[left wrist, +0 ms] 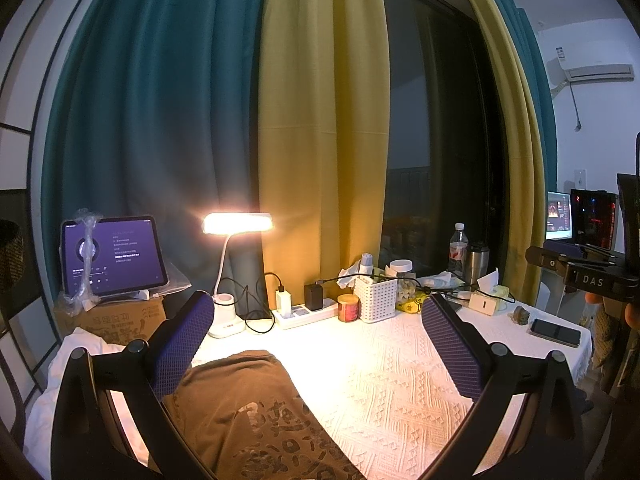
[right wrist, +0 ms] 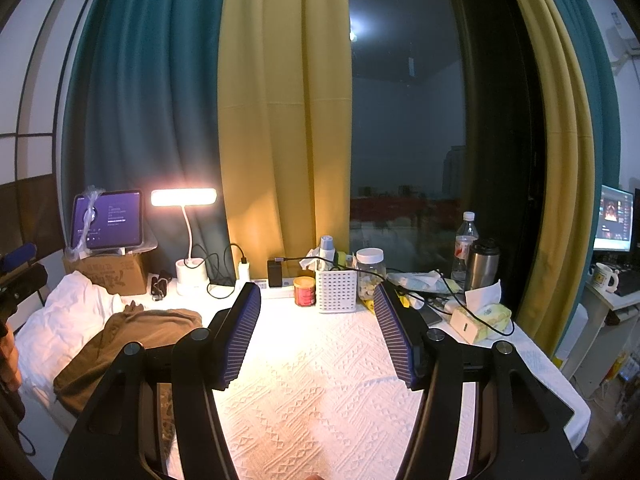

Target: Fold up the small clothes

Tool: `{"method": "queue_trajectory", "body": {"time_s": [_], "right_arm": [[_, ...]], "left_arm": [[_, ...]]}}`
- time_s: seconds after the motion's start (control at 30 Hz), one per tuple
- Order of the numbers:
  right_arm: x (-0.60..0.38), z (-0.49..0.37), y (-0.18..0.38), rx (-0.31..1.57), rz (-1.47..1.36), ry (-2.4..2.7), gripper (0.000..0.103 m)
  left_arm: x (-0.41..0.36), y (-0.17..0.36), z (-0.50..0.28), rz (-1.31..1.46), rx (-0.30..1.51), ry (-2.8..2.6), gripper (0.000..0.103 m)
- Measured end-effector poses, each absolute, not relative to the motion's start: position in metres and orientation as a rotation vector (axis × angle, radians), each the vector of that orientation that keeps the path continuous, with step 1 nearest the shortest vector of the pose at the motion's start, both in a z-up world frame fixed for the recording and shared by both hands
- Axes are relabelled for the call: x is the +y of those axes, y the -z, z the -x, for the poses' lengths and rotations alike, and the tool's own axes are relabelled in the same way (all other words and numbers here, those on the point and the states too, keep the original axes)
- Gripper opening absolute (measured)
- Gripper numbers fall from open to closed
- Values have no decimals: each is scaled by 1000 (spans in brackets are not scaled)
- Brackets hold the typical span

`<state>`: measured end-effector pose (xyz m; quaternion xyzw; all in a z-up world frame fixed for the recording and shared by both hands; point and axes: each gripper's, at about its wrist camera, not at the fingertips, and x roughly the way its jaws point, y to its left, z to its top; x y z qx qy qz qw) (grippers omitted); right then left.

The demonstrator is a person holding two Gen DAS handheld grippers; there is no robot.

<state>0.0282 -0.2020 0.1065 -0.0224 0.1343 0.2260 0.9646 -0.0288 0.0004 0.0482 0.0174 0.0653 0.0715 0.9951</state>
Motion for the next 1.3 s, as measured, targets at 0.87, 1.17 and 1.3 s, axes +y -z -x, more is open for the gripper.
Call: {"method": "queue_trajectory", "body": {"time_s": [0.87, 1.17, 1.3], "right_arm": [[-202, -29, -107, 273, 46, -458, 62], [-202, -29, -107, 274, 48, -458, 62], [-201, -29, -108, 274, 48, -459, 62]], "left_arm": [[1, -48, 29, -43, 133, -139, 102], [1, -48, 30, -45, 139, -136, 102], [2, -48, 28, -48, 141, -131, 102]]}}
